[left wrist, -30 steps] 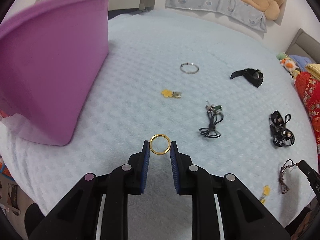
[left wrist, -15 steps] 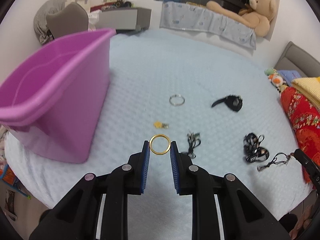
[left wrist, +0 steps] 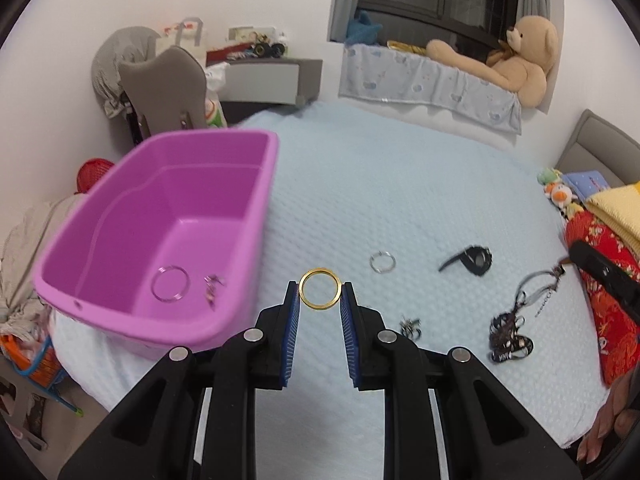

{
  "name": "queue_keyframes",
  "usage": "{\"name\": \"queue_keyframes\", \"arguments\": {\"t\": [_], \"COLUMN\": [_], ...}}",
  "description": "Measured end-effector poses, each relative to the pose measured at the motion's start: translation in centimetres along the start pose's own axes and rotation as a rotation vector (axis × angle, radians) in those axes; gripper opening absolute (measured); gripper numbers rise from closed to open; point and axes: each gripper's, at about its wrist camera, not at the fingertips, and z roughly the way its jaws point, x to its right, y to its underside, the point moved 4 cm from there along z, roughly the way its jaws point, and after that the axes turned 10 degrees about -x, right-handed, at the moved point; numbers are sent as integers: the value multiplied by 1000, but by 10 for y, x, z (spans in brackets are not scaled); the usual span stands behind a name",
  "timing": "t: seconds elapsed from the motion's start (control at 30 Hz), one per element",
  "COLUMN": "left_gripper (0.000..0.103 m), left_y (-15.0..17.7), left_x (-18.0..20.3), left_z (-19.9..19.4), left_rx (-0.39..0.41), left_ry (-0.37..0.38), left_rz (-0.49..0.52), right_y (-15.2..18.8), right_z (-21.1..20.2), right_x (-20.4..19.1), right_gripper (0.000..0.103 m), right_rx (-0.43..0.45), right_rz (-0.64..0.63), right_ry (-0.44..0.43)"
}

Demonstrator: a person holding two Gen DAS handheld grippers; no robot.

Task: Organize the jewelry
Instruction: 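Carry the gold ring and cord necklace in both tools over the pink tub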

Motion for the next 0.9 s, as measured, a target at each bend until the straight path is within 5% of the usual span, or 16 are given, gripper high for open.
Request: {"name": "queue_keyframes", "arguments": {"t": [0.53, 0.9], "left_gripper": [21, 21], "left_y": [-66, -65], "left_x": [-133, -183], "left_z": [-24, 26], "left_rx": [56, -47], "left_ry": [-150, -179], "left_rz": [-177, -245], "right_y": [-115, -112], "right_z": [91, 186], "right_x": [-176, -236], "right_gripper": [5, 5], "right_rx": [-48, -218], "right_rz": [-215, -270], "right_ry": [-273, -303]}}
